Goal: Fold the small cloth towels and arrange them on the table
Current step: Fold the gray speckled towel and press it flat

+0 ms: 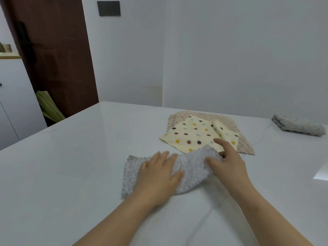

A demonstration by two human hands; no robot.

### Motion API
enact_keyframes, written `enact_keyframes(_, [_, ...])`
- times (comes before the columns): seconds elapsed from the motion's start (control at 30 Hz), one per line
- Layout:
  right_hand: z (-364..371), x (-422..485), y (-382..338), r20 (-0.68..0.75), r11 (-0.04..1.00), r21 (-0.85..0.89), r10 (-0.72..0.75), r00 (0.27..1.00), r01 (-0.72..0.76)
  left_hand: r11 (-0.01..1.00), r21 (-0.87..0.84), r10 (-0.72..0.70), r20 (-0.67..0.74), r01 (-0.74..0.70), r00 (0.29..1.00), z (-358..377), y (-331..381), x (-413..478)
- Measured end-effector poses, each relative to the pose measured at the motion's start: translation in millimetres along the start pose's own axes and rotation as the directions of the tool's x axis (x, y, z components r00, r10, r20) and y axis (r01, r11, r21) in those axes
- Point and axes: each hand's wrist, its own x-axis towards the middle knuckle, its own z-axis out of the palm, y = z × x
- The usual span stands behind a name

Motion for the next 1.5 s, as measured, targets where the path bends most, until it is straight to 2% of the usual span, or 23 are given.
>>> enact_keyframes(0.07, [4,0,-11,-0.019,0.988,0.152,-0.004,1.000,0.007,0.961,-0.272,-0.110,-0.222,0.047,0.969,-12,-9,1])
enact_keyframes(0.1, [7,-1,-19,-0.022,0.972,0.233,-0.004,1.000,0.009,0.868,-0.492,-0.210,-0.234,0.071,0.949,-19,-16,0])
enact_keyframes(0.13, [11,-1,-29,-0.017,0.950,0.311,-0.008,1.000,0.013,0.696,-0.708,-0.309,-0.149,0.117,0.939,-25,-23,0])
enact_keyframes(0.17, [16,-2,-37,-0.001,0.926,0.377,-0.022,1.000,0.021,0.481,-0.859,-0.369,-0.019,0.174,0.929,-31,-31,-1])
enact_keyframes(0.2, [22,-2,-46,0.028,0.906,0.423,-0.051,0.998,0.035,0.282,-0.931,-0.380,0.112,0.231,0.918,-36,-39,-2])
enact_keyframes(0.23, [29,-3,-54,0.076,0.895,0.445,-0.083,0.994,0.041,0.126,-0.953,-0.366,0.212,0.274,0.906,-40,-46,-4])
enact_keyframes(0.27, [36,-5,-61,0.149,0.893,0.449,-0.110,0.983,0.031,0.015,-0.953,-0.348,0.279,0.303,0.895,-43,-51,-5])
enact_keyframes(0.3, [43,-7,-67,0.241,0.895,0.446,-0.130,0.962,0.009,-0.057,-0.944,-0.326,0.326,0.326,0.887,-46,-55,-6])
enact_keyframes(0.37, [54,-12,-75,0.384,0.892,0.450,-0.144,0.912,-0.048,-0.092,-0.926,-0.284,0.377,0.366,0.882,-48,-58,-6])
enact_keyframes(0.4, [58,-13,-76,0.396,0.885,0.461,-0.135,0.908,-0.069,-0.071,-0.922,-0.273,0.384,0.380,0.882,-48,-59,-6])
enact_keyframes(0.47, [62,-12,-69,0.296,0.883,0.466,-0.106,0.949,-0.047,0.019,-0.924,-0.275,0.361,0.381,0.891,-48,-60,-7])
enact_keyframes(0.53, [63,-13,-57,0.148,0.913,0.407,-0.096,0.984,0.028,0.205,-0.913,-0.289,0.287,0.352,0.913,-45,-62,-7])
enact_keyframes(0.6, [64,-16,-46,0.088,0.946,0.318,-0.095,0.992,0.062,0.373,-0.871,-0.280,0.222,0.319,0.934,-43,-65,-7])
enact_keyframes(0.73, [72,-19,-30,0.142,0.989,0.122,-0.098,0.985,0.081,0.515,-0.806,-0.331,0.129,0.294,0.935,-38,-72,-7])
enact_keyframes(0.8, [75,-18,-26,0.214,0.988,-0.019,-0.144,0.966,0.152,0.630,-0.718,-0.350,0.079,0.297,0.933,-36,-76,-7])
enact_keyframes(0.9, [79,-20,-25,0.343,0.940,-0.189,-0.207,0.916,0.283,0.687,-0.661,-0.351,0.062,0.302,0.934,-37,-80,-9])
enact_keyframes(1.0, [78,-21,-26,0.368,0.915,-0.201,-0.260,0.893,0.349,0.764,-0.551,-0.386,0.024,0.335,0.922,-40,-79,-11])
enact_keyframes(1.07, [78,-21,-26,0.313,0.910,-0.174,-0.313,0.897,0.378,0.843,-0.400,-0.423,-0.080,0.359,0.903,-39,-71,-15])
enact_keyframes(1.17, [81,-22,-27,0.306,0.888,-0.178,-0.360,0.882,0.424,0.907,-0.352,-0.333,-0.258,0.233,0.907,-29,-59,-25])
enact_keyframes(1.23, [86,-23,-25,0.406,0.848,-0.278,-0.322,0.855,0.452,0.950,-0.261,-0.221,-0.168,0.172,0.961,-20,-56,-31])
enact_keyframes(1.33, [88,-25,-24,0.540,0.796,-0.382,-0.220,0.812,0.469,0.977,-0.035,-0.207,0.075,0.210,0.975,-11,-60,-35])
enact_keyframes(1.5, [90,-28,-23,0.641,0.693,-0.484,-0.134,0.755,0.534,0.969,0.098,-0.242,0.155,0.228,0.958,-11,-59,-38])
